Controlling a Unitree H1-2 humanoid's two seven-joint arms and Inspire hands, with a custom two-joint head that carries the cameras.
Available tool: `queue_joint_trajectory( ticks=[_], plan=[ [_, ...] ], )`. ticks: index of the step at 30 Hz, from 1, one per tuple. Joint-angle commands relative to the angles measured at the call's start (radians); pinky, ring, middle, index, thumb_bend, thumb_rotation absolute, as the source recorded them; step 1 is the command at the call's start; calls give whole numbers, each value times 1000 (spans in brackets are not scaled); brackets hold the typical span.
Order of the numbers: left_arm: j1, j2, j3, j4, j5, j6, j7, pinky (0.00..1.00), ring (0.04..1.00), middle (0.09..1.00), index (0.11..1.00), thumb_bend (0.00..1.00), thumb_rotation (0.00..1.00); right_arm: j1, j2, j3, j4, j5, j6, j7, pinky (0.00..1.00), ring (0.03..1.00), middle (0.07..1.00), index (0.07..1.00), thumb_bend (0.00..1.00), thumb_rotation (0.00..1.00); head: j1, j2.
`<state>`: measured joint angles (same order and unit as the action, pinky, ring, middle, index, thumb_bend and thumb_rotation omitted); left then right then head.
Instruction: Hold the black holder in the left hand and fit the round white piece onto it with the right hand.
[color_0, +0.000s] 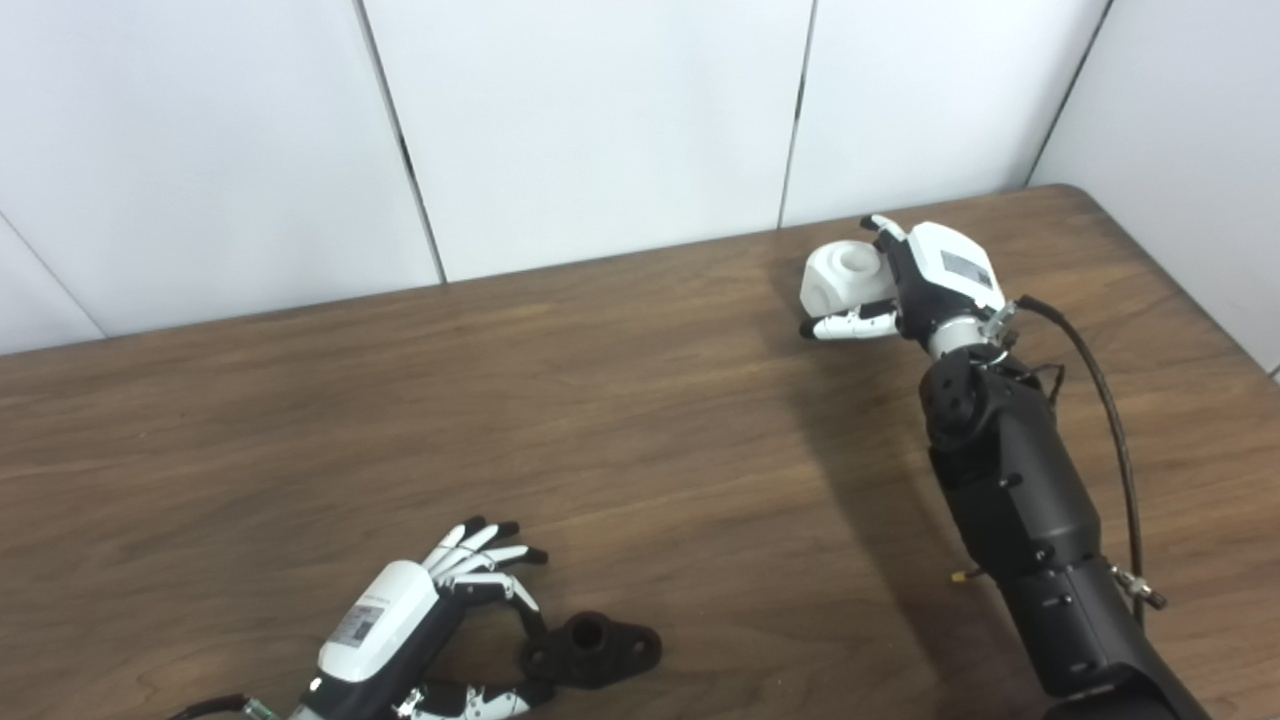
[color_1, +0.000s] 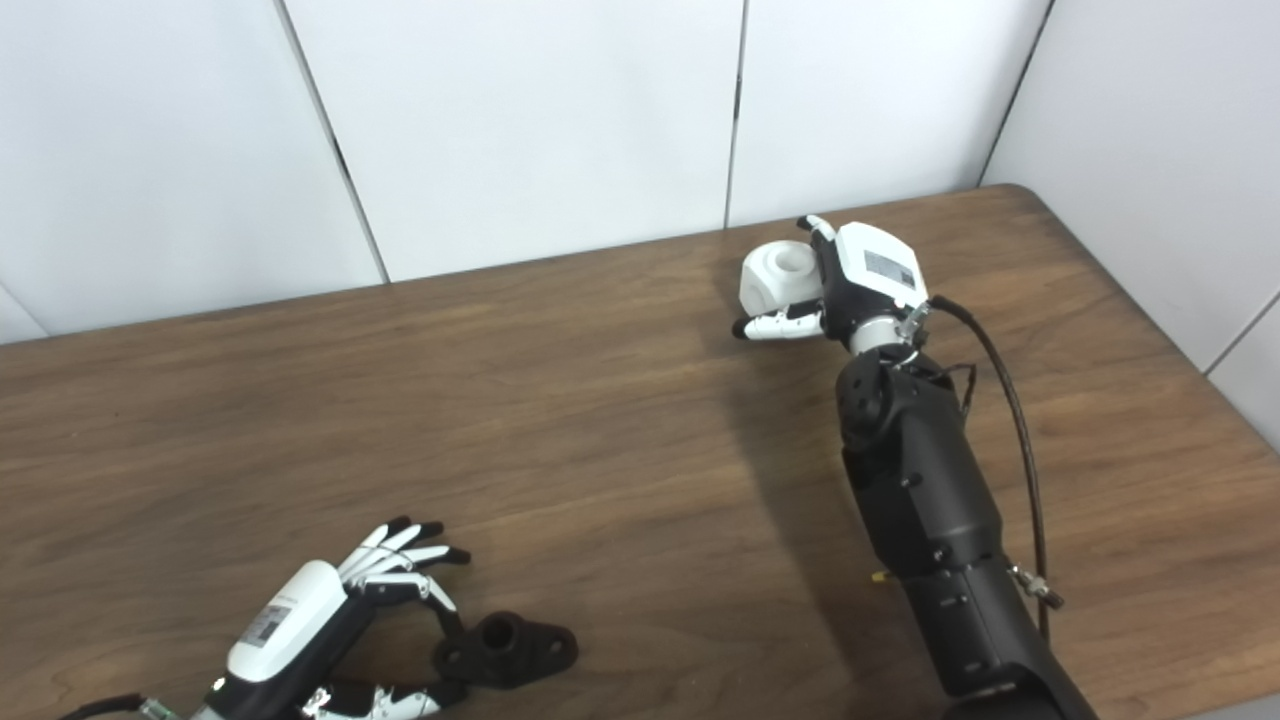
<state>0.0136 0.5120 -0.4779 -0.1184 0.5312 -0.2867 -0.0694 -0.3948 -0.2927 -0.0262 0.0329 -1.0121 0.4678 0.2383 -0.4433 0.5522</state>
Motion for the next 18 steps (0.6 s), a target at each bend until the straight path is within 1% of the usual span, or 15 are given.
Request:
queue_joint_trajectory(
  ticks=[1,3,8,13,18],
  plan=[
    [84,40,-35,81,73,37,-97,1000,944,817,487,515,65,-51,-19,-8,-20,-2,2,-7,748,870,829,900,835,436,-1,1],
    [84,40,-35,80,69,40,-100,1000,947,818,487,515,65,-51,-17,-9,-20,-3,2,-1,725,860,825,902,832,436,-1,1],
    [84,40,-33,75,69,46,-100,1000,947,818,487,515,65,-50,-12,-14,-24,1,2,10,703,852,831,903,828,444,-1,1],
    [85,39,-31,77,66,46,-97,1000,946,818,487,516,65,-46,-15,-7,-25,1,2,9,697,842,823,898,836,485,-1,1],
    [83,42,-28,74,64,49,-101,1000,952,824,487,516,64,-42,-17,0,-25,0,1,8,705,841,820,895,835,492,-1,1]
  ],
)
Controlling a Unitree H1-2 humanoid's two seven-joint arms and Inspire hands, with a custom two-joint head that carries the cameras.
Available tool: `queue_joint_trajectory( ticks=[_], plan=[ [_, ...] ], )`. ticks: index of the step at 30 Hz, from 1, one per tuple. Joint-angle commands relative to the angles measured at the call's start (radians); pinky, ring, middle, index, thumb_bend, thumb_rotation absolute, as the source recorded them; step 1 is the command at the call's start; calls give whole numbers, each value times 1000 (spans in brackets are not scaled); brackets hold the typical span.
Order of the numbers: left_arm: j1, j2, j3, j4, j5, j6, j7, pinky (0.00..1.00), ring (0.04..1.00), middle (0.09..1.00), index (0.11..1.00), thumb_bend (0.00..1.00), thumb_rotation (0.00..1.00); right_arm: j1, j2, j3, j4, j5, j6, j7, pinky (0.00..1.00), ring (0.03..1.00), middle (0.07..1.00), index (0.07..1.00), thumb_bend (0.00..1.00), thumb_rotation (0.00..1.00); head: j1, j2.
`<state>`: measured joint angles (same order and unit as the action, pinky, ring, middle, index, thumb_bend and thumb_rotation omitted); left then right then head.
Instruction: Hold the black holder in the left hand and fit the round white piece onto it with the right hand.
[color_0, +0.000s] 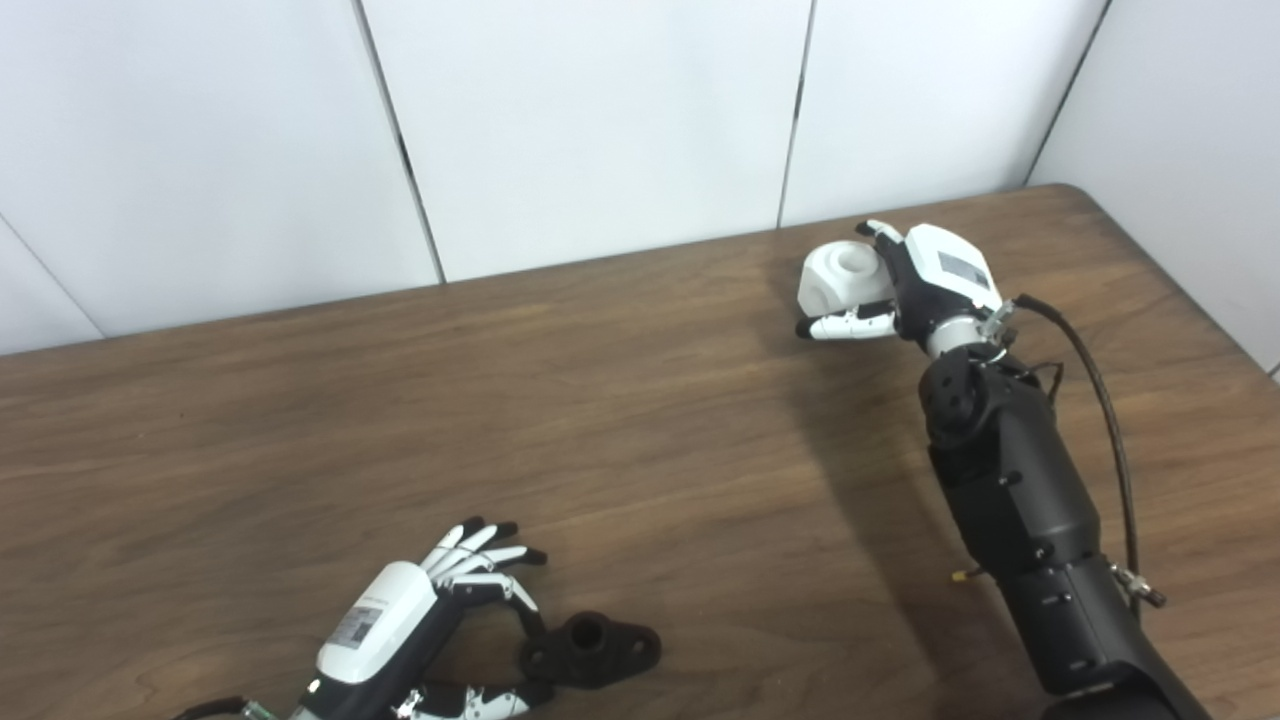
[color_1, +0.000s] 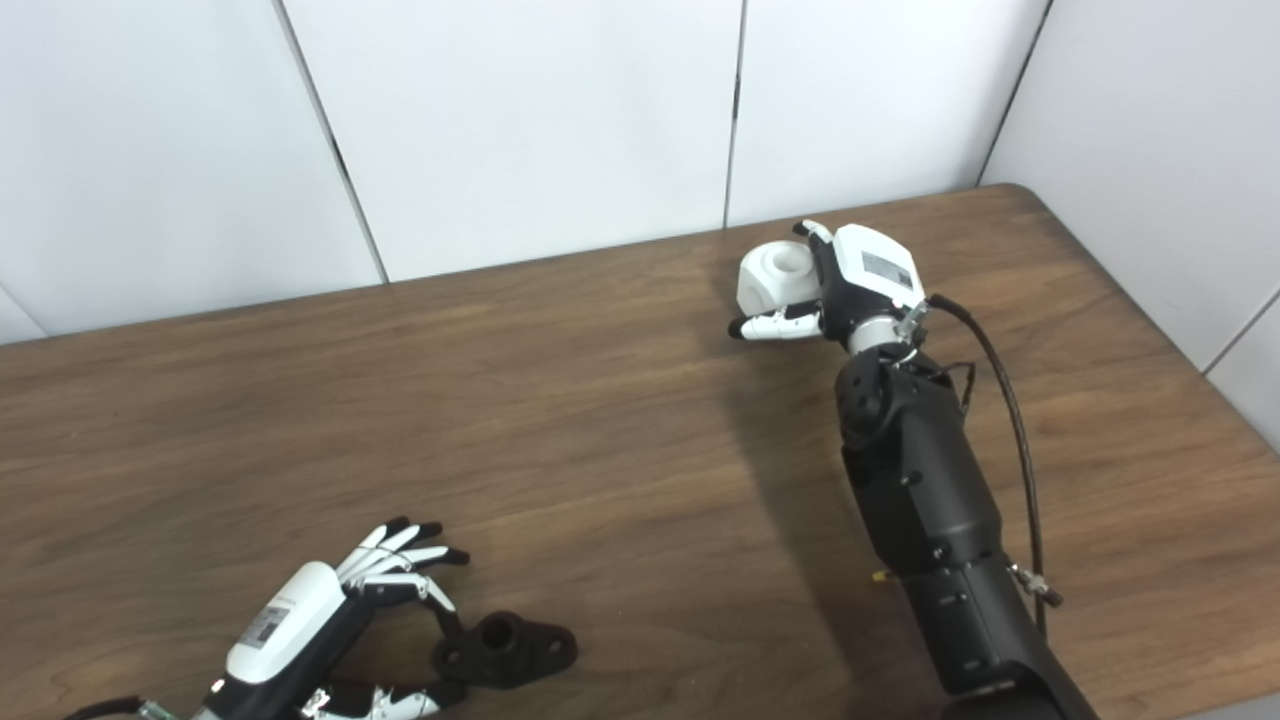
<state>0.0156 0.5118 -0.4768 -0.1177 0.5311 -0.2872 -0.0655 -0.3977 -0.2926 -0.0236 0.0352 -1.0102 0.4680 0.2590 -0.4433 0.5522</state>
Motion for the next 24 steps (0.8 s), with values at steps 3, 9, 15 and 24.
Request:
queue_joint_trajectory(
  ticks=[3,9,15,24],
  plan=[
    [84,43,-29,71,69,51,-104,1000,951,826,488,516,64,-37,-15,0,-30,-8,1,-11,705,838,816,891,821,485,0,2],
    [85,45,-26,63,64,61,-112,1000,954,828,488,516,65,-33,-17,2,-30,-12,1,-10,704,838,813,887,810,484,-1,1],
    [86,43,-24,67,66,55,-105,1000,951,827,488,516,65,-24,-21,4,-33,-12,1,-6,705,839,811,889,809,492,2,2],
    [87,43,-25,72,68,52,-104,1000,951,825,488,516,65,-13,-41,35,-30,2,0,-15,719,841,811,895,815,499,3,0]
  ],
)
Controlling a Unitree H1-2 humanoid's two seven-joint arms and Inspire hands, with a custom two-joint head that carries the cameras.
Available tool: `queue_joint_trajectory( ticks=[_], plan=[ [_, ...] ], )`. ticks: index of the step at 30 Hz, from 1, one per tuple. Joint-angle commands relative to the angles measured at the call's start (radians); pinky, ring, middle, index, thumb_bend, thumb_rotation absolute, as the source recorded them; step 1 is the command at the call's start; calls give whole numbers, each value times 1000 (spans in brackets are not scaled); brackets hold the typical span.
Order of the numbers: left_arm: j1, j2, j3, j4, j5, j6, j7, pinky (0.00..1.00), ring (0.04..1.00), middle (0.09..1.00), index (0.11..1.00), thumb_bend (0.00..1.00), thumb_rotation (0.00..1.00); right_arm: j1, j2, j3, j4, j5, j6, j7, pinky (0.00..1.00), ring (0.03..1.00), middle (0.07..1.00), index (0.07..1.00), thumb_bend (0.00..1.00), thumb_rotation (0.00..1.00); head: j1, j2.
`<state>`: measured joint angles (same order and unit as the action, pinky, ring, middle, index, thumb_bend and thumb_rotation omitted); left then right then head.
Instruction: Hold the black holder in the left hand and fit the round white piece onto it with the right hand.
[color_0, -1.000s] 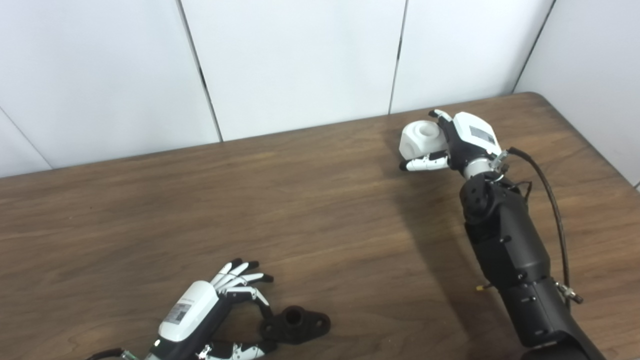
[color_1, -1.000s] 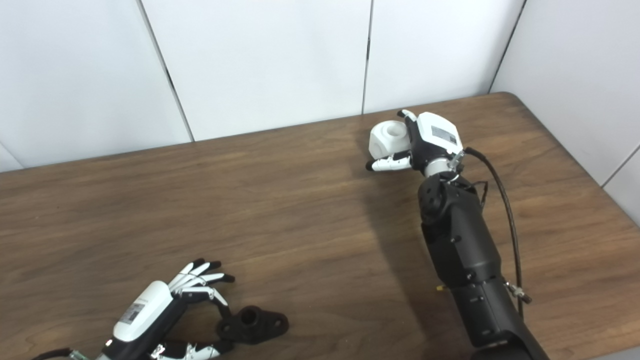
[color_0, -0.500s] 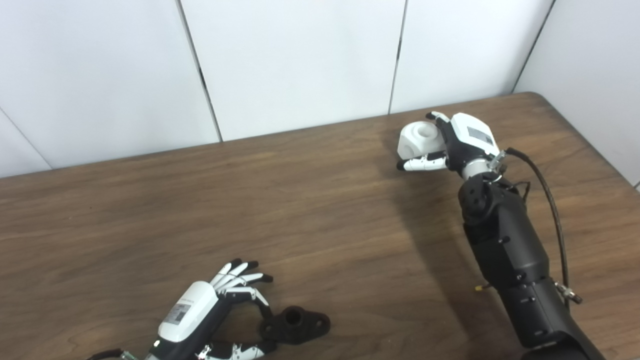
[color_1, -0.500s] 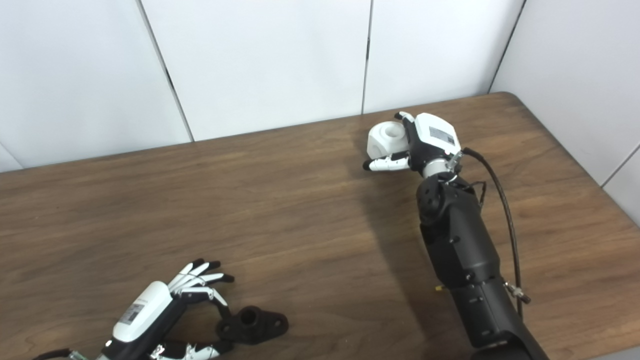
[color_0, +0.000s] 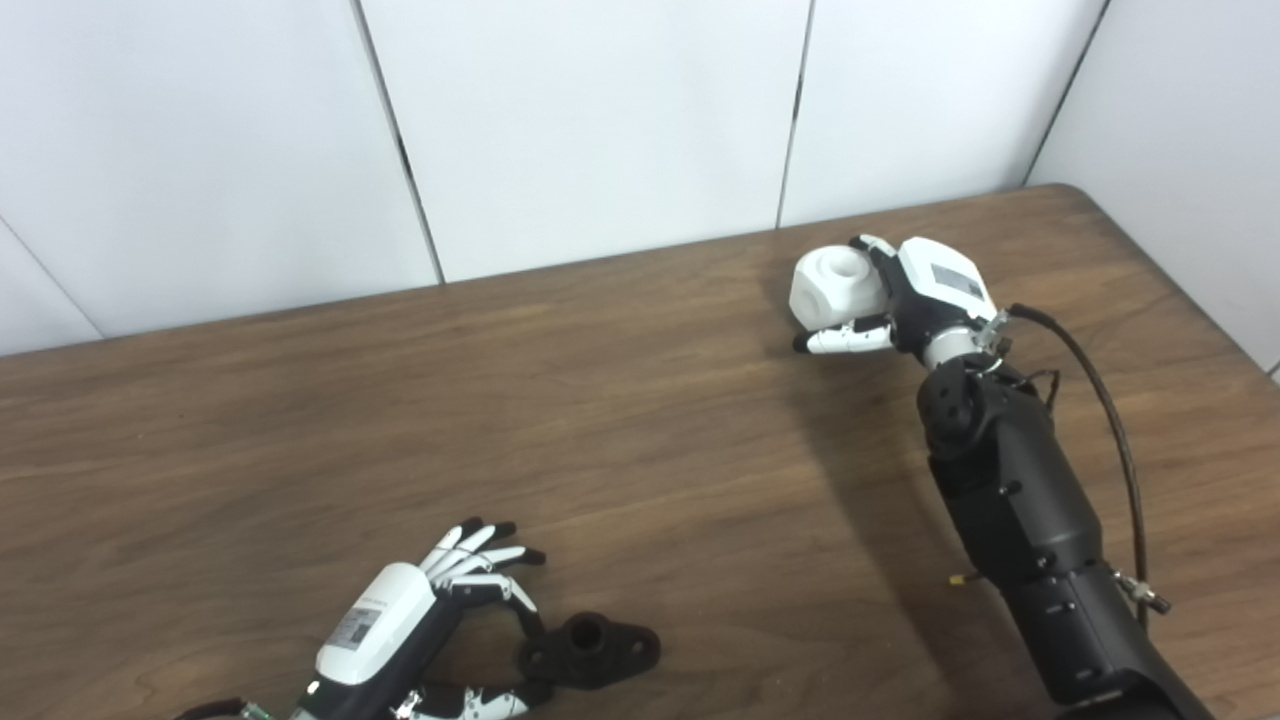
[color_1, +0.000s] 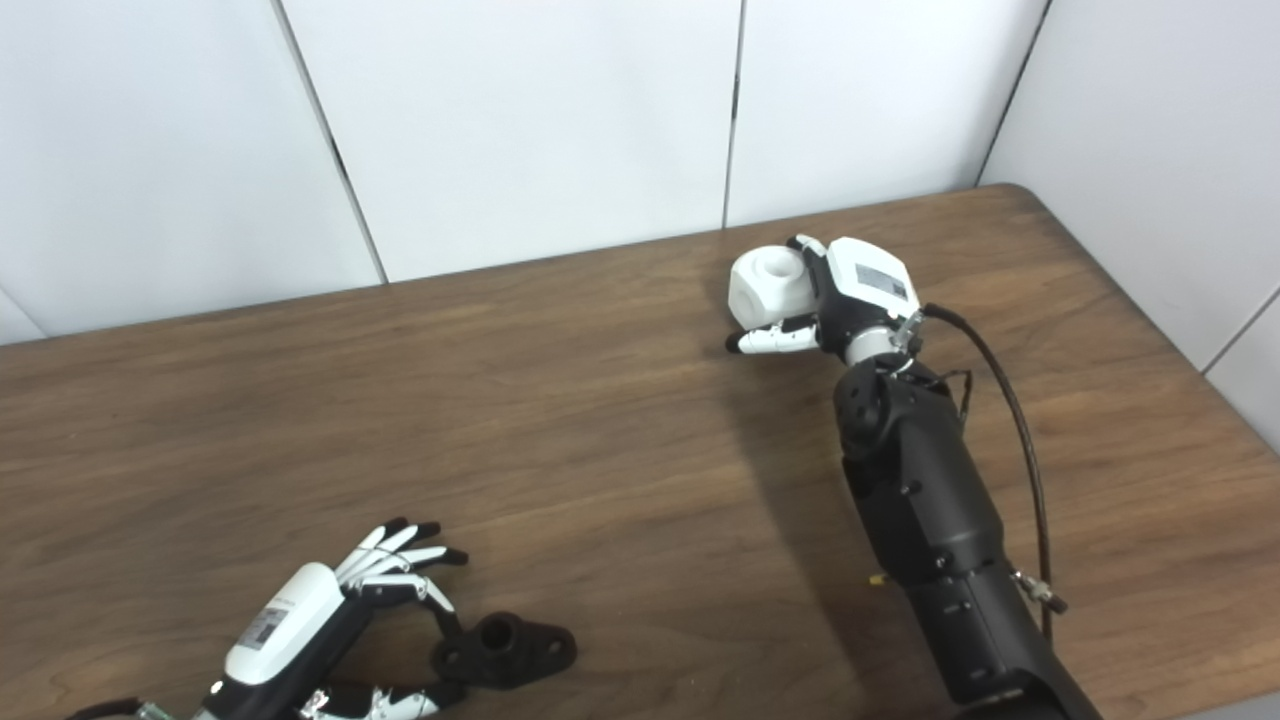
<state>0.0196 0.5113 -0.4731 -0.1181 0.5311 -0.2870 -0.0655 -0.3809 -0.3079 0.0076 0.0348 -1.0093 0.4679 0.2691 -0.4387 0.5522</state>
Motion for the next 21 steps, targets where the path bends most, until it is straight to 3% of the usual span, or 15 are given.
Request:
queue_joint_trajectory(
  ticks=[1,8,21],
  plan=[
    [83,43,-28,74,68,50,-102,1000,950,824,487,516,65,-30,-28,8,-30,1,0,-25,718,840,811,895,815,499,-1,0],
    [81,41,-29,82,71,47,-98,1000,948,823,487,516,65,-25,-47,45,-26,21,-2,-45,706,826,776,888,817,474,2,-1],
    [75,39,-33,100,69,32,-90,1000,942,817,487,517,65,-26,-48,53,-20,30,0,-58,727,833,781,883,825,455,4,-3]
  ],
)
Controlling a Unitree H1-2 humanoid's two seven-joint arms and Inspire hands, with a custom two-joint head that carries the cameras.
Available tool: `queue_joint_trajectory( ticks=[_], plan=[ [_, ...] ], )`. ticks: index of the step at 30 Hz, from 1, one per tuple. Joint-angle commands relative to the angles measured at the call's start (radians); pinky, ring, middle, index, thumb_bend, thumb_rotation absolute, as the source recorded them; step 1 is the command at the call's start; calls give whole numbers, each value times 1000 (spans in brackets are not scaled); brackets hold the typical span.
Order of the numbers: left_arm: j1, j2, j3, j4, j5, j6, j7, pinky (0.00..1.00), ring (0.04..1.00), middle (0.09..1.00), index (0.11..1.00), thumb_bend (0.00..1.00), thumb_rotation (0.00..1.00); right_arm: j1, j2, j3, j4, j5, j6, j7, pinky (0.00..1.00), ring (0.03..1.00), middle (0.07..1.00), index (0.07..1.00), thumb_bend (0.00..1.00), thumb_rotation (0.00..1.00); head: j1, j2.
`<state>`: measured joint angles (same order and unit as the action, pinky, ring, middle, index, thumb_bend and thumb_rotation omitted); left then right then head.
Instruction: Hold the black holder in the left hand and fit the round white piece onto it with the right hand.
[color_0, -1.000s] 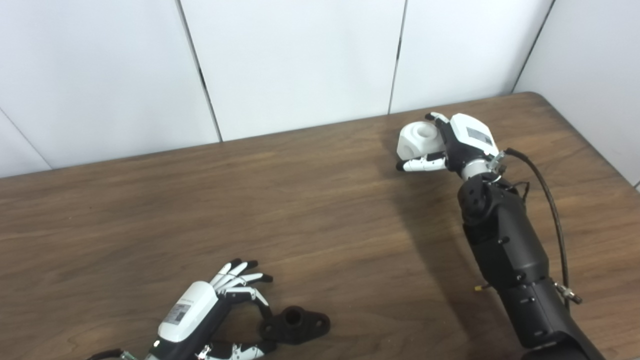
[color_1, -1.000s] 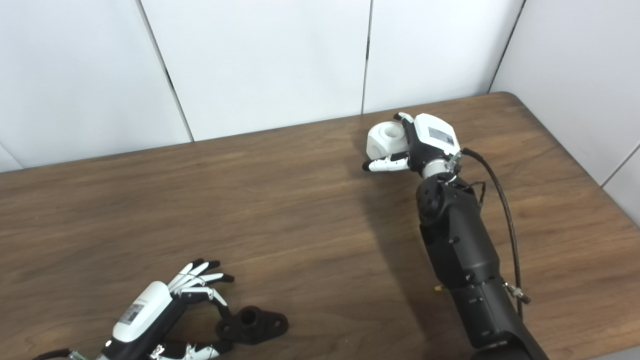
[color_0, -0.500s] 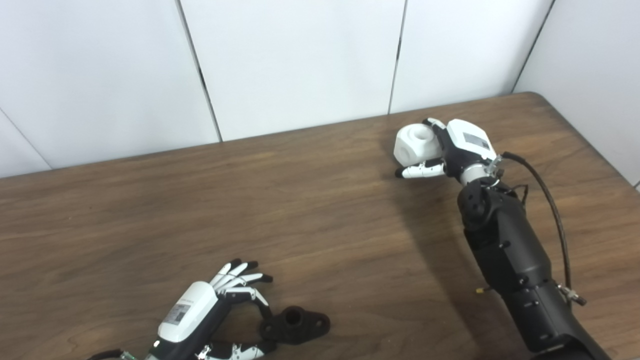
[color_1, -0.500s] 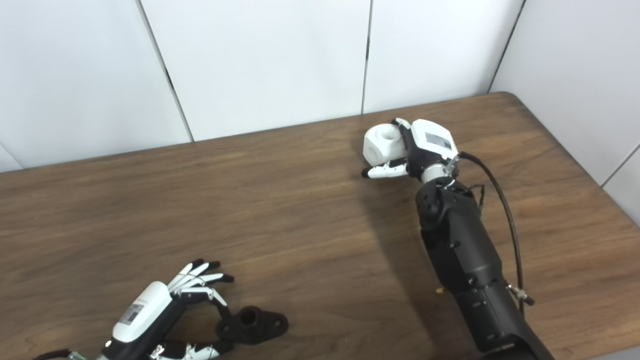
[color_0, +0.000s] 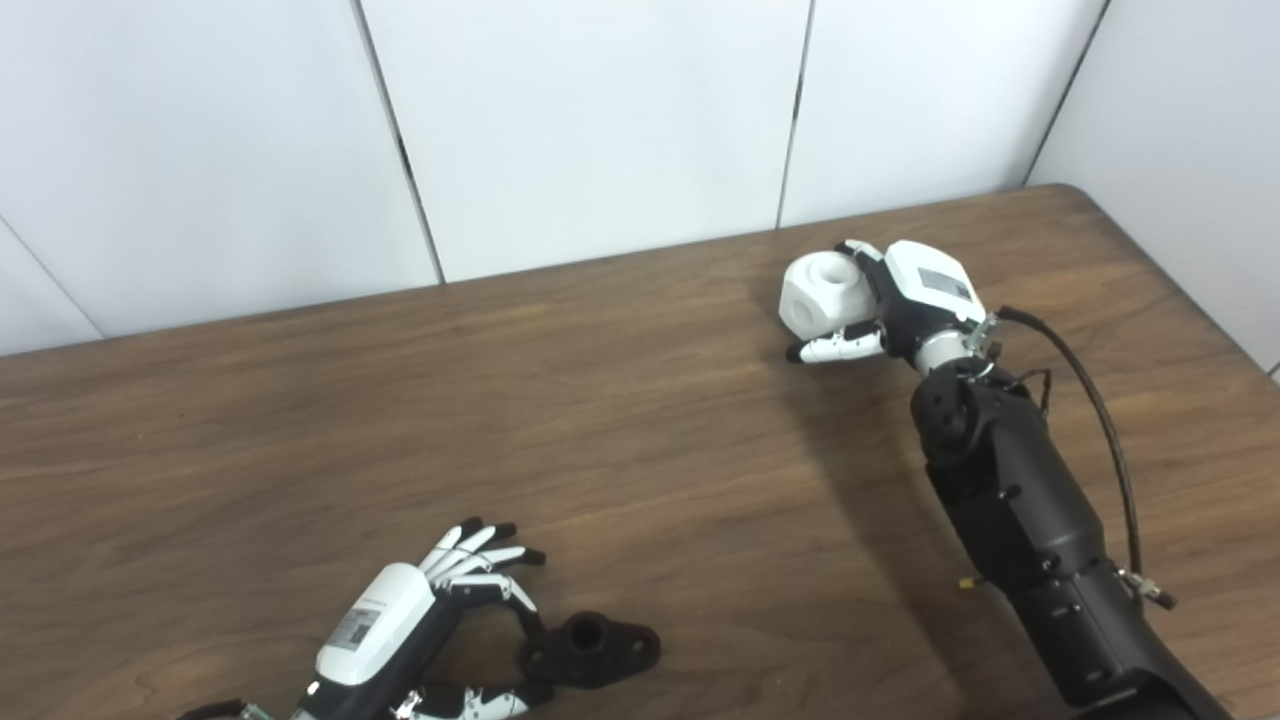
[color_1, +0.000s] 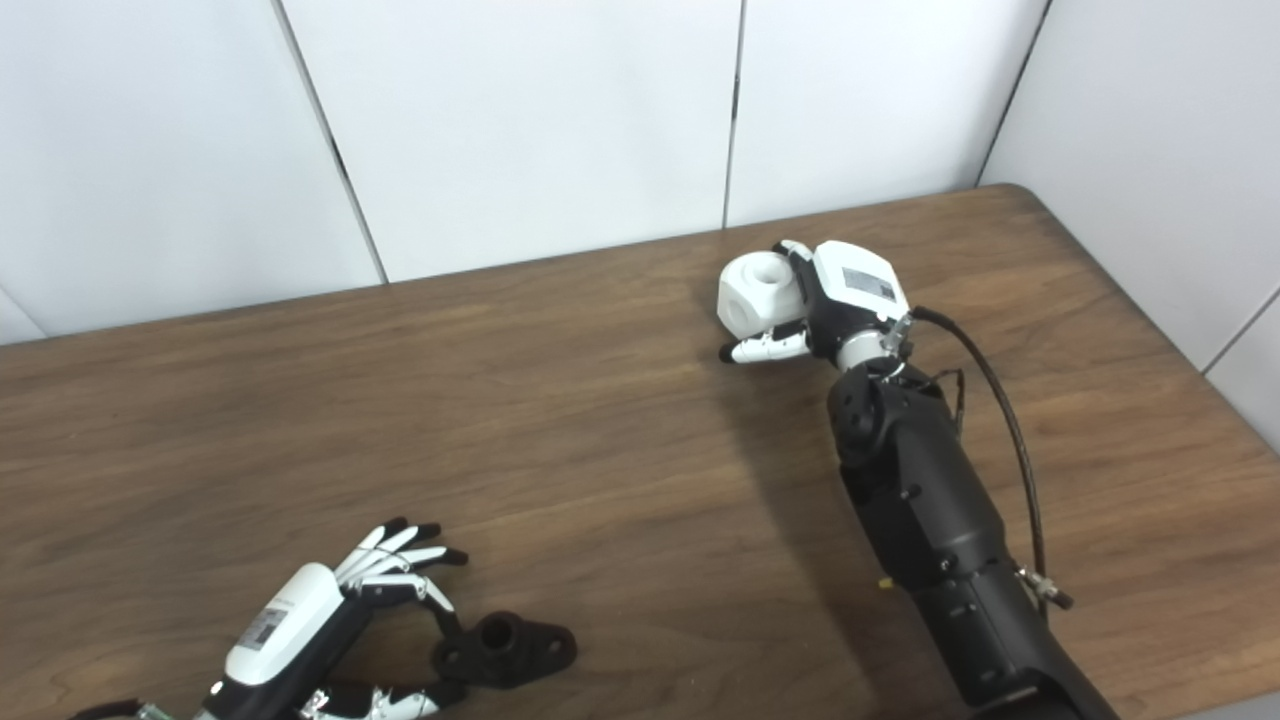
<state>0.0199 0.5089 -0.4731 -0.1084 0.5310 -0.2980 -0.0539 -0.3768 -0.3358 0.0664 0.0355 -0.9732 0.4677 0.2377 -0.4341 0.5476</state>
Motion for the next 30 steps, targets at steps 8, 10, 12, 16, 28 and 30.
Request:
queue_joint_trajectory(
  ticks=[8,10,12,16,28,30],
  plan=[
    [77,41,-38,75,75,60,-117,1000,946,821,487,516,66,-47,-22,0,-13,-6,0,-20,731,836,783,872,823,452,9,6],
    [78,41,-41,75,77,59,-118,1000,946,822,487,516,66,-52,-25,3,-11,-6,0,-19,733,841,786,867,825,454,9,6],
    [79,39,-44,73,77,60,-121,1000,945,821,487,517,65,-58,-29,7,-9,-5,1,-18,734,847,789,864,827,457,10,5],
    [81,36,-47,70,73,67,-127,1000,949,821,487,517,65,-69,-36,14,2,-2,1,-22,742,849,789,861,831,471,10,5],
    [90,32,-51,66,83,62,-120,1000,942,817,487,517,64,-80,-31,37,20,-1,-1,-41,735,828,769,869,847,474,16,4],
    [90,31,-52,67,83,58,-119,1000,942,817,487,517,64,-82,-29,41,21,-2,0,-42,734,825,767,876,856,480,15,3]
  ],
)
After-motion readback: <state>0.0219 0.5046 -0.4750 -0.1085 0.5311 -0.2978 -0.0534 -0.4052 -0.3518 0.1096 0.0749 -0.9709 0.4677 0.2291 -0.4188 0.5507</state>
